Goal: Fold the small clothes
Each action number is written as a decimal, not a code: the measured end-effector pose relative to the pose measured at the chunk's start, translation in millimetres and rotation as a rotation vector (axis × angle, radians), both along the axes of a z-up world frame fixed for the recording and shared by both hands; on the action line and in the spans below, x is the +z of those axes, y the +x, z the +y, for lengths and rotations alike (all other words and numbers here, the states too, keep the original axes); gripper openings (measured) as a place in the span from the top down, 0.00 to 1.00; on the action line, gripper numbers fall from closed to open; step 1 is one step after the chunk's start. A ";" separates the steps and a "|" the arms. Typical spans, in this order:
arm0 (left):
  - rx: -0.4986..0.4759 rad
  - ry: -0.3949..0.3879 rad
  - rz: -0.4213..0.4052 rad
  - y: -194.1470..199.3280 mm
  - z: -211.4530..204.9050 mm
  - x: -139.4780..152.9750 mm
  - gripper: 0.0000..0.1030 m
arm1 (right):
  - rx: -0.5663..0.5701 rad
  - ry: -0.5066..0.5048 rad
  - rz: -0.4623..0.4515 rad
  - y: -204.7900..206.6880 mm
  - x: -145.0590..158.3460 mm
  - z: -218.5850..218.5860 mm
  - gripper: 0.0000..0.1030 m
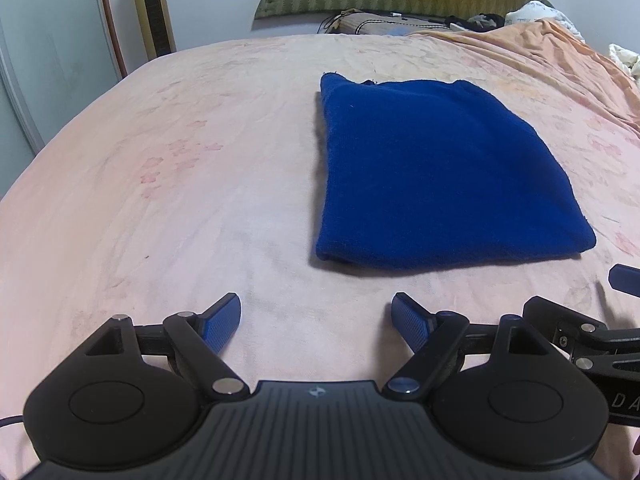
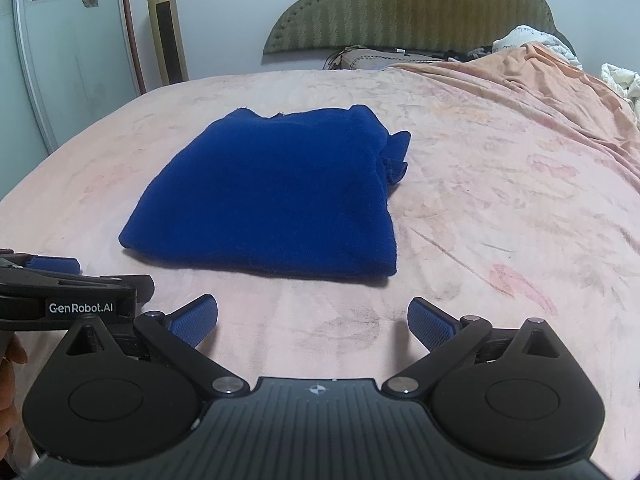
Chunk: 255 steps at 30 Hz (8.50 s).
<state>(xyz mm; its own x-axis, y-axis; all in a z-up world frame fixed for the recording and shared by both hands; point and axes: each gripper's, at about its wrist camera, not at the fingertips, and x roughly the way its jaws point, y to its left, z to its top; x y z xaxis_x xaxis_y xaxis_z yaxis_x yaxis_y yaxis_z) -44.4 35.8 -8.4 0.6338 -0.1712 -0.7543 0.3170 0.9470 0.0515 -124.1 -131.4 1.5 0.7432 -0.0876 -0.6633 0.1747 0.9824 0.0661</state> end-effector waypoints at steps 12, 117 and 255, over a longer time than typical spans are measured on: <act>0.013 -0.012 0.013 2.5 2.9 -0.4 0.20 | 0.007 -0.002 0.010 0.6 -1.5 1.3 0.00; 0.022 0.015 0.006 -7.1 8.7 3.7 0.16 | -0.076 -0.048 0.019 -7.7 4.8 1.9 0.00; 0.007 0.034 0.016 -8.2 9.4 2.7 0.16 | -0.052 -0.069 0.002 -15.1 11.2 8.9 0.00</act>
